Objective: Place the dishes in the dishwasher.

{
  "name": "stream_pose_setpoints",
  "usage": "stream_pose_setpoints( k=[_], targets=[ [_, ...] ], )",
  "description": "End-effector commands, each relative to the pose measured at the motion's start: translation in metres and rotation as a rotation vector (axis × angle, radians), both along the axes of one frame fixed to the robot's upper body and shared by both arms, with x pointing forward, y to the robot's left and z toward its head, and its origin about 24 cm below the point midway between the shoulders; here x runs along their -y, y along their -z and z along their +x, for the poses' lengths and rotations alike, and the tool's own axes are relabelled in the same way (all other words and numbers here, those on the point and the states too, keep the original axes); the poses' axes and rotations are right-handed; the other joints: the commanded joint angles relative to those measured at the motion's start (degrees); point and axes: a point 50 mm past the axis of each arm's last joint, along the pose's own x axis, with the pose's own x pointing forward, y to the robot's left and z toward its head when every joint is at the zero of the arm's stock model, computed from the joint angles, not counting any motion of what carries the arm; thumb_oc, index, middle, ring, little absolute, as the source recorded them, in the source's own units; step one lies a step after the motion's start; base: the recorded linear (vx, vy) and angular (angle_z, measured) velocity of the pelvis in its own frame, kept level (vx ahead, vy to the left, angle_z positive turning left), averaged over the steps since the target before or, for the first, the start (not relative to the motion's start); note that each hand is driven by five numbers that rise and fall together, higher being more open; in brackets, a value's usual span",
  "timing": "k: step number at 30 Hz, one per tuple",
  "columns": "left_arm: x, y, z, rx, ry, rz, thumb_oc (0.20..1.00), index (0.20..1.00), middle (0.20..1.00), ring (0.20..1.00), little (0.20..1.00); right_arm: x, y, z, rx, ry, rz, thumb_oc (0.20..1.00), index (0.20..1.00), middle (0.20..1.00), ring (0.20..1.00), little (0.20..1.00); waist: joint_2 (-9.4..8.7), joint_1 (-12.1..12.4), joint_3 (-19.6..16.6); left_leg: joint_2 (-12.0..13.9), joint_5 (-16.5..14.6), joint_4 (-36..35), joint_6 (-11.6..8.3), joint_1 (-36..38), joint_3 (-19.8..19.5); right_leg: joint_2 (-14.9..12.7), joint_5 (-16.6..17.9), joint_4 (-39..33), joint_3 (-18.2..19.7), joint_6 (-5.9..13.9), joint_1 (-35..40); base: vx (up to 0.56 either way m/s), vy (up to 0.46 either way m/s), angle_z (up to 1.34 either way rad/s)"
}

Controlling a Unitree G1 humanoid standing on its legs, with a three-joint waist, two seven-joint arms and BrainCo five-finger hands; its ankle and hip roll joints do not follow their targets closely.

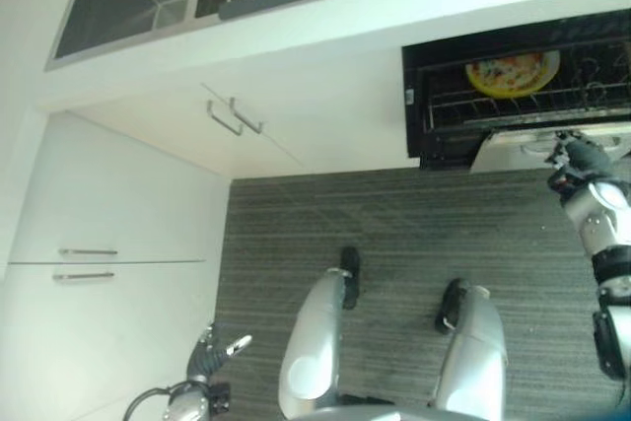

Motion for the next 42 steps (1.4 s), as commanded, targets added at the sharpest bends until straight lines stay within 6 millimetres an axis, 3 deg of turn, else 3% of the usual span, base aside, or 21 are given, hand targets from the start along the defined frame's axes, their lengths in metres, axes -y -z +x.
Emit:
stream_pose_setpoints(
  k=[1, 9, 17, 24, 28, 30, 34, 36, 39, 40, 42],
  targets=[
    [-0.015, -0.001, -0.015, -0.033, 0.017, 0.041, 1.0, 1.0, 1.0, 1.0, 1.0, -0.018, -0.085, 0.021, 0.241, -0.11, -0.144, 0.2, 0.2, 0.2, 0.2, 0.2, 0.02, 1.87, -2.61, 3.29, -2.26, 1.16, -1.33, 3.82, -2.89, -1.45, 2.57, -3.2, 1.22, 0.85, 2.65, 0.06, 0.069, 0.01],
    [-0.021, 0.001, -0.023, -0.072, 0.024, 0.028, 1.0, 1.0, 1.0, 1.0, 1.0, -0.014, -0.144, 0.028, 0.231, -0.045, -0.356, 0.2, 0.2, 0.2, 0.2, 0.2, 2.75, 5.18, -2.2, 1.73, 1.48, -3.73, -1.89, 2.86, -5.07, -2.17, 1.63, -2.14, 0.67, 0.79, 0.61, 0.04, 0.062, 0.06],
    [-0.03, 0.008, -0.045, -0.152, 0.0, 0.02, 1.0, 1.0, 1.0, 1.0, 1.0, -0.004, -0.209, 0.018, 0.268, 0.135, -0.526, 0.2, 0.2, 0.2, 0.2, 0.2, 7.02, 9.73, -2.91, 0.78, 11.35, -19.65, -3.25, 3.46, -7.77, -2.4, -2.0, 0.42, -0.43, 0.51, -1.42, 0.01, 0.038, 0.12],
    [-0.033, 0.011, -0.056, -0.221, 0.026, -0.002, 1.0, 1.0, 1.0, 1.0, 1.0, -0.007, -0.243, 0.009, 0.314, 0.162, -0.632, 0.2, 0.2, 0.2, 0.2, 0.2, 8.28, 10.89, -4.0, 0.29, 12.27, -21.21, -3.31, 4.3, -8.33, -4.23, -4.57, 4.51, -0.85, -0.09, -2.46, 0.0, 0.023, 0.12],
    [-0.029, 0.013, -0.063, -0.241, 0.072, -0.022, 1.0, 1.0, 1.0, 1.0, 1.0, -0.002, -0.249, 0.005, 0.299, 0.145, -0.647, 0.2, 0.2, 0.2, 0.2, 0.2, 8.52, 11.25, -4.82, 0.09, 12.37, -21.34, -3.36, 4.93, -8.23, -5.06, -5.09, 5.45, -1.14, -0.15, -2.17, 0.03, 0.041, 0.14],
    [-0.029, 0.013, -0.062, -0.228, 0.078, -0.036, 1.0, 1.0, 1.0, 1.0, 1.0, 0.001, -0.243, 0.006, 0.264, 0.118, -0.64, 0.2, 0.2, 0.2, 0.2, 0.2, 8.47, 11.05, -5.03, 0.12, 12.3, -21.49, -3.38, 5.58, -8.04, -4.97, -4.93, 4.95, -1.15, -0.12, -1.66, 0.02, 0.073, 0.1],
    [-0.025, 0.011, -0.055, -0.18, 0.066, -0.067, 1.0, 1.0, 1.0, 1.0, 1.0, 0.008, -0.208, 0.011, 0.279, 0.058, -0.544, 0.2, 0.2, 0.2, 0.2, 0.2, 7.86, 9.59, -4.62, 0.63, 11.9, -22.27, -3.45, 7.76, -7.12, -4.42, -3.99, 2.15, -2.0, 0.26, 0.99, 0.03, 0.094, 0.01],
    [-0.024, 0.01, -0.047, -0.121, 0.026, -0.116, 1.0, 1.0, 1.0, 1.0, 1.0, 0.0, -0.169, 0.017, 0.331, -0.02, -0.449, 0.2, 0.2, 0.2, 0.2, 0.2, 6.9, 7.55, -4.05, 0.99, 11.32, -21.92, -3.41, 8.56, -6.45, -3.41, -2.8, 0.15, -1.71, 0.76, 2.08, 0.05, 0.119, 0.05],
    [-0.023, 0.008, -0.03, -0.054, -0.032, -0.146, 1.0, 1.0, 1.0, 1.0, 1.0, -0.029, -0.103, 0.02, 0.311, -0.12, -0.413, 0.2, 0.2, 0.2, 0.2, 0.2, 5.24, 4.36, -3.02, 1.28, 10.73, -21.65, -3.05, 9.12, -5.35, -1.65, -0.71, -3.67, -0.94, 1.46, 3.42, 0.02, 0.084, -0.18],
    [-0.026, 0.003, -0.014, -0.013, -0.053, -0.11, 1.0, 1.0, 1.0, 1.0, 1.0, -0.053, -0.055, 0.011, 0.253, -0.177, -0.487, 0.2, 0.2, 0.2, 0.2, 0.2, 3.68, 2.01, -2.39, 1.68, 10.4, -21.28, -2.77, 9.05, -4.33, -0.42, 1.1, -6.52, -0.36, 2.01, 4.13, 0.0, 0.087, -0.31],
    [-0.029, 0.0, -0.004, 0.012, -0.089, -0.103, 1.0, 1.0, 1.0, 1.0, 1.0, -0.068, -0.02, 0.0, 0.204, -0.206, -0.476, 0.2, 0.2, 0.2, 0.2, 0.2, 2.97, 0.54, -1.84, 2.55, 11.07, -20.68, -2.09, 8.32, -3.5, 1.04, 4.21, -9.36, -0.46, 1.81, 4.43, -0.08, 0.091, -0.51]
  ],
)
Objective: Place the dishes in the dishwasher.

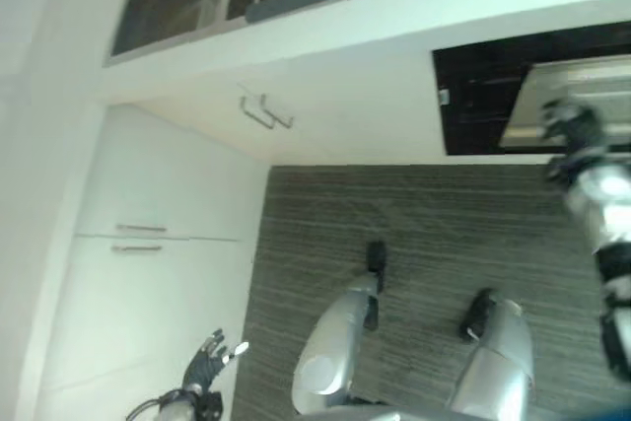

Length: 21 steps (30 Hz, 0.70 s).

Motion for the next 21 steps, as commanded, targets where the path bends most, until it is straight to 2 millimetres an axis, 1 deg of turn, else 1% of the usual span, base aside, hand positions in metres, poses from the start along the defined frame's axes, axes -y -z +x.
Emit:
stream_pose_setpoints(
  k=[1, 2, 3, 4, 5, 6, 7, 8, 9, 10, 11, 12, 13, 14, 15, 16, 17, 18, 19, 20, 21],
  targets=[
    [-0.03, 0.005, -0.021, -0.066, -0.183, 0.047, 1.0, 1.0, 1.0, 1.0, 1.0, 0.017, -0.024, 0.017, 0.088, 0.081, -0.105, 0.2, 0.2, 0.2, 0.2, 0.2, 0.75, -0.54, 1.58, 4.57, -1.22, 0.28, -0.14, 2.59, -0.29, 1.41, 5.05, -7.23, 4.09, 2.28, 5.15, -0.07, 0.088, -0.59],
    [-0.036, 0.004, -0.018, -0.058, -0.22, 0.04, 1.0, 1.0, 1.0, 1.0, 1.0, 0.008, 0.011, 0.004, 0.018, 0.042, -0.074, 0.2, 0.2, 0.2, 0.2, 0.2, -0.86, -1.99, 1.63, 4.8, -1.8, 0.7, -0.23, 3.02, 0.28, 2.36, 6.71, -10.97, 4.64, 2.94, 6.97, 0.01, 0.057, -0.76],
    [-0.037, 0.004, -0.017, -0.054, -0.224, 0.037, 1.0, 1.0, 1.0, 1.0, 1.0, 0.006, 0.016, 0.001, 0.002, 0.034, -0.074, 0.2, 0.2, 0.2, 0.2, 0.2, -1.15, -2.21, 1.62, 4.84, -1.92, 0.74, -0.24, 3.16, 0.42, 2.52, 7.04, -11.73, 4.73, 3.06, 7.37, -0.02, 0.052, -0.71],
    [-0.042, 0.001, -0.011, -0.034, -0.233, 0.009, 1.0, 1.0, 1.0, 1.0, 1.0, -0.001, 0.034, -0.008, -0.034, -0.001, -0.1, 0.2, 0.2, 0.2, 0.2, 0.2, -2.54, -3.11, 1.43, 5.05, -2.44, 0.86, -0.33, 3.73, 1.03, 3.1, 8.48, -15.05, 5.01, 3.6, 9.17, -0.02, 0.042, -0.7],
    [-0.044, -0.001, -0.008, -0.011, -0.237, -0.016, 1.0, 1.0, 1.0, 1.0, 1.0, -0.004, 0.042, -0.012, -0.057, -0.028, -0.127, 0.2, 0.2, 0.2, 0.2, 0.2, -3.59, -3.58, 1.29, 4.97, -2.99, 1.15, -0.29, 4.17, 1.34, 3.05, 9.74, -17.51, 5.08, 4.05, 10.44, -0.04, 0.075, -0.28],
    [-0.05, -0.005, -0.001, -0.027, -0.198, 0.041, 1.0, 1.0, 1.0, 1.0, 1.0, -0.005, 0.056, -0.019, -0.117, -0.047, -0.128, 0.2, 0.2, 0.2, 0.2, 0.2, -5.38, -4.27, 0.67, 4.74, -4.24, 1.87, -0.18, 5.0, 1.88, 2.87, 11.68, -21.59, 5.12, 4.96, 12.98, -0.02, 0.096, -0.1],
    [-0.05, -0.007, 0.005, -0.02, -0.169, -0.006, 1.0, 1.0, 1.0, 1.0, 1.0, -0.002, 0.073, -0.025, -0.205, -0.032, -0.011, 0.2, 0.2, 0.2, 0.2, 0.2, -6.72, -4.57, -0.1, 4.6, -5.04, 2.64, -0.23, 5.9, 2.3, 2.69, 13.26, -24.59, 4.97, 5.53, 15.51, -0.01, 0.151, -0.02],
    [-0.048, -0.006, 0.006, 0.004, -0.168, -0.113, 1.0, 1.0, 1.0, 1.0, 1.0, 0.003, 0.093, -0.036, -0.267, 0.002, -0.004, 0.2, 0.2, 0.2, 0.2, 0.2, -7.63, -4.66, -1.0, 4.14, -6.5, 3.46, 0.14, 7.25, 2.81, 2.07, 14.61, -27.15, 4.52, 5.63, 18.4, 0.02, 0.149, 0.02],
    [-0.046, -0.005, 0.008, 0.005, -0.166, -0.127, 1.0, 1.0, 1.0, 1.0, 1.0, 0.004, 0.1, -0.04, -0.29, 0.012, -0.027, 0.2, 0.2, 0.2, 0.2, 0.2, -7.86, -4.57, -1.35, 3.91, -6.95, 3.58, 0.35, 7.89, 2.99, 1.72, 15.05, -27.93, 4.17, 5.7, 19.69, 0.06, 0.163, 0.08],
    [-0.032, -0.004, 0.02, -0.019, -0.143, -0.141, 1.0, 1.0, 1.0, 1.0, 1.0, 0.001, 0.119, -0.054, -0.366, 0.037, -0.047, 0.63, 0.63, 0.63, 0.63, 0.63, -8.64, -3.87, -2.57, 2.88, -7.75, 3.49, 1.1, 9.4, 3.07, 1.04, 15.62, -29.05, 3.61, 6.17, 22.96, 0.1, 0.093, 0.11],
    [-0.02, -0.005, 0.031, -0.04, -0.122, -0.14, 1.0, 1.0, 1.0, 1.0, 1.0, -0.002, 0.132, -0.064, -0.417, 0.062, -0.031, 1.0, 1.0, 1.0, 1.0, 1.0, -9.41, -3.18, -3.55, 2.1, -8.26, 3.21, 1.69, 10.56, 2.71, 0.65, 15.97, -28.9, 3.47, 6.33, 24.94, 0.17, 0.058, 0.09],
    [-0.006, -0.004, 0.038, -0.076, -0.089, -0.138, 1.0, 1.0, 1.0, 1.0, 1.0, -0.003, 0.15, -0.078, -0.509, 0.099, 0.002, 1.0, 1.0, 1.0, 1.0, 1.0, -10.27, -2.54, -4.65, 1.25, -8.97, 2.53, 2.59, 12.8, 2.43, -0.43, 18.53, -25.36, 3.83, 6.7, 25.58, 0.18, -0.009, -0.05],
    [-0.002, -0.002, 0.037, -0.094, -0.085, -0.132, 1.0, 1.0, 1.0, 1.0, 1.0, -0.002, 0.159, -0.085, -0.551, 0.106, 0.019, 1.0, 1.0, 1.0, 1.0, 1.0, -10.4, -2.44, -5.14, 1.17, -9.25, 2.32, 3.05, 13.59, 2.28, -0.41, 18.89, -24.0, 4.2, 6.67, 25.76, 0.28, -0.059, 0.03],
    [0.006, 0.006, 0.032, -0.149, -0.1, -0.127, 1.0, 1.0, 1.0, 1.0, 1.0, 0.0, 0.181, -0.104, -0.658, 0.127, 0.063, 1.0, 1.0, 1.0, 1.0, 1.0, -10.53, -2.62, -6.78, 0.92, -9.72, 1.51, 4.16, 15.45, 1.28, 0.6, 19.66, -22.01, 5.81, 6.43, 26.61, 0.21, -0.067, 0.11],
    [0.006, 0.006, 0.032, -0.149, -0.1, -0.127, 1.0, 1.0, 1.0, 1.0, 1.0, 0.0, 0.181, -0.104, -0.658, 0.127, 0.063, 1.0, 1.0, 1.0, 1.0, 1.0, -10.53, -2.62, -6.78, 0.92, -9.72, 1.51, 4.16, 15.45, 1.28, 0.6, 19.66, -22.01, 5.81, 6.43, 26.61, 0.37, -0.189, 0.4],
    [0.014, 0.015, 0.026, -0.215, -0.131, -0.134, 1.0, 1.0, 1.0, 1.0, 1.0, -0.002, 0.208, -0.131, -0.798, 0.135, 0.081, 1.0, 1.0, 1.0, 1.0, 1.0, -10.88, -4.53, -8.93, 0.36, -10.52, -0.83, 4.79, 19.49, -0.75, 5.07, 18.14, -25.37, 9.97, 5.78, 27.14, 0.25, -0.178, 0.4],
    [0.016, 0.017, 0.026, -0.224, -0.139, -0.136, 1.0, 1.0, 1.0, 1.0, 1.0, -0.002, 0.214, -0.138, -0.839, 0.124, 0.074, 1.0, 1.0, 1.0, 1.0, 1.0, -11.05, -4.93, -9.69, 0.14, -10.49, -1.41, 4.77, 19.92, -1.28, 6.24, 17.65, -28.0, 10.49, 5.64, 27.32, 0.32, -0.256, 0.47],
    [0.017, 0.021, 0.022, -0.246, -0.148, -0.134, 1.0, 1.0, 1.0, 1.0, 1.0, -0.004, 0.224, -0.153, -0.924, 0.086, 0.056, 1.0, 1.0, 1.0, 1.0, 1.0, -11.57, -5.39, -10.71, -0.49, -10.79, -2.3, 4.77, 20.88, -1.96, 7.62, 17.67, -32.9, 11.14, 5.78, 28.0, 0.17, -0.279, 0.59],
    [0.012, 0.032, -0.003, -0.281, -0.194, -0.134, 1.0, 1.0, 1.0, 1.0, 1.0, -0.009, 0.242, -0.185, -1.087, 0.042, 0.072, 1.0, 1.0, 1.0, 1.0, 1.0, -12.44, -5.66, -12.08, -1.19, -11.24, -3.53, 4.68, 22.07, -2.71, 8.65, 19.13, -36.82, 12.08, 6.32, 28.15, 0.17, -0.315, 0.71],
    [0.008, 0.037, -0.019, -0.283, -0.263, -0.152, 1.0, 1.0, 1.0, 1.0, 1.0, -0.01, 0.248, -0.199, -1.158, 0.053, 0.104, 1.0, 1.0, 1.0, 1.0, 1.0, -12.47, -5.07, -12.63, -0.92, -10.85, -5.35, 4.35, 23.27, -3.01, 8.25, 19.41, -37.89, 10.55, 6.45, 29.18, 0.14, -0.305, 0.83],
    [0.005, 0.039, -0.03, -0.29, -0.296, -0.164, 1.0, 1.0, 1.0, 1.0, 1.0, -0.01, 0.252, -0.207, -1.205, 0.061, 0.127, 1.0, 1.0, 1.0, 1.0, 1.0, -12.65, -4.82, -12.99, -0.84, -10.82, -6.49, 4.03, 24.38, -3.1, 8.34, 19.7, -40.12, 9.72, 6.37, 30.63, 0.2, -0.325, 0.94]
  ],
)
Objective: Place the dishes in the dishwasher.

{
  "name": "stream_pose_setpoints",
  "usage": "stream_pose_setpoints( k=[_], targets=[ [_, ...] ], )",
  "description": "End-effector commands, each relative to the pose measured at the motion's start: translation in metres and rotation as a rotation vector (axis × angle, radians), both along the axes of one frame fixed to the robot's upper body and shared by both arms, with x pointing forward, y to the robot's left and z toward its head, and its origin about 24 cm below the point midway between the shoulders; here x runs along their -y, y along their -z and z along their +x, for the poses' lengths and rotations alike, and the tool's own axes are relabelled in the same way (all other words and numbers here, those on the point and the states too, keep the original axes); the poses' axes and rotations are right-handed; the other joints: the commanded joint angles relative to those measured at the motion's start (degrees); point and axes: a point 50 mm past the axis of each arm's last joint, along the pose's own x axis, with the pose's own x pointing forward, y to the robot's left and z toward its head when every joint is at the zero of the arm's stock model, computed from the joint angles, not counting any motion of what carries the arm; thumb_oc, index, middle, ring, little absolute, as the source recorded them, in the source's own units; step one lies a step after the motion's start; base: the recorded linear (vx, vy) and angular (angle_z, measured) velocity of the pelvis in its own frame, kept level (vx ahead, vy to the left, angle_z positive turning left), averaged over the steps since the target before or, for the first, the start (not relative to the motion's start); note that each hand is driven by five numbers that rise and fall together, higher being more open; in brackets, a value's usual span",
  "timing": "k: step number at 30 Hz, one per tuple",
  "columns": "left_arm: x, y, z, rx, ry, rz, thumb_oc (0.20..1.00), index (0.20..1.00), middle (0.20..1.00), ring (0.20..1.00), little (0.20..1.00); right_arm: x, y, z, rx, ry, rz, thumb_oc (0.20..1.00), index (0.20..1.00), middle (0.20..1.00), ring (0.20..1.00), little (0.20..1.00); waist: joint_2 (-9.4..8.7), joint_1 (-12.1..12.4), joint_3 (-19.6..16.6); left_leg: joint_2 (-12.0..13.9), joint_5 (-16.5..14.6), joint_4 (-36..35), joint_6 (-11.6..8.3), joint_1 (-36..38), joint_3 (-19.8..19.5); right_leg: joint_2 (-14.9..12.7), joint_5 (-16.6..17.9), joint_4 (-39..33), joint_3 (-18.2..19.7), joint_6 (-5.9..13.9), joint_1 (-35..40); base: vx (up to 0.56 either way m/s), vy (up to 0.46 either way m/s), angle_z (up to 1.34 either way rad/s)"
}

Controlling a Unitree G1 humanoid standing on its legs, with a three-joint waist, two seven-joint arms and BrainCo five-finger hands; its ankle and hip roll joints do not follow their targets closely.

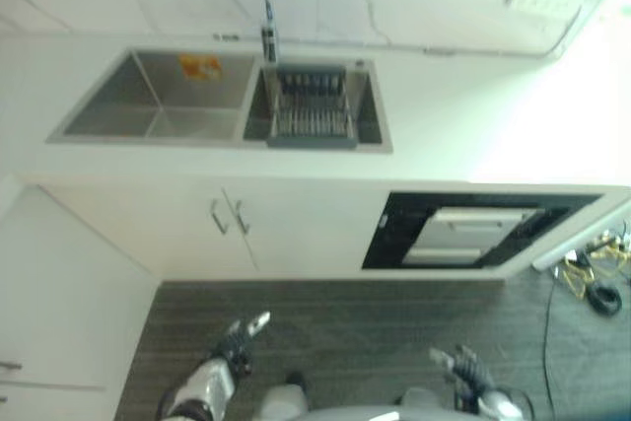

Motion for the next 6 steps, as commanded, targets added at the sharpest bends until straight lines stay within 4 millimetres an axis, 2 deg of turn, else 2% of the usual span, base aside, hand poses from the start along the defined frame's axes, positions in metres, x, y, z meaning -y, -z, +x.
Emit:
stream_pose_setpoints(
  k=[1, 3, 5, 6],
  targets=[
    [-0.021, -0.005, -0.021, 0.114, -0.097, 0.01, 1.0, 1.0, 1.0, 1.0, 1.0, 0.017, -0.006, 0.013, -0.034, -0.036, 0.04, 1.0, 1.0, 1.0, 1.0, 1.0, 0.4, 2.55, 2.42, 1.17, -0.97, -1.06, -1.29, 1.45, 0.8, -3.65, 6.91, -6.21, -5.53, 1.01, 5.95, 0.22, -0.329, 1.03],
    [-0.021, -0.004, -0.026, 0.117, -0.067, -0.019, 1.0, 1.0, 1.0, 1.0, 1.0, 0.016, -0.003, 0.004, -0.082, -0.062, 0.053, 1.0, 1.0, 1.0, 1.0, 1.0, 0.62, 3.08, 1.14, 1.9, -0.32, -2.48, -2.13, 2.67, 0.89, -3.13, 6.88, -8.15, -6.73, 0.59, 7.99, 0.19, -0.267, 0.89],
    [-0.014, -0.001, -0.03, 0.097, -0.032, -0.093, 1.0, 1.0, 1.0, 1.0, 1.0, 0.015, -0.003, 0.002, -0.116, -0.071, 0.064, 1.0, 1.0, 1.0, 1.0, 1.0, 0.81, 3.34, 0.28, 2.64, -0.58, -0.76, -3.09, 2.32, 1.43, -2.75, 6.07, -8.6, -7.86, -0.45, 9.42, 0.12, -0.187, 0.72],
    [-0.007, 0.002, -0.032, 0.092, -0.059, -0.16, 1.0, 1.0, 1.0, 1.0, 1.0, 0.016, -0.003, 0.002, -0.116, -0.083, 0.058, 1.0, 1.0, 1.0, 1.0, 1.0, 0.6, 2.92, 0.12, 2.8, -0.85, 1.51, -3.48, 1.28, 3.66, -2.7, 6.04, -8.93, -9.02, -0.68, 10.06, 0.05, -0.164, 0.71]
  ],
)
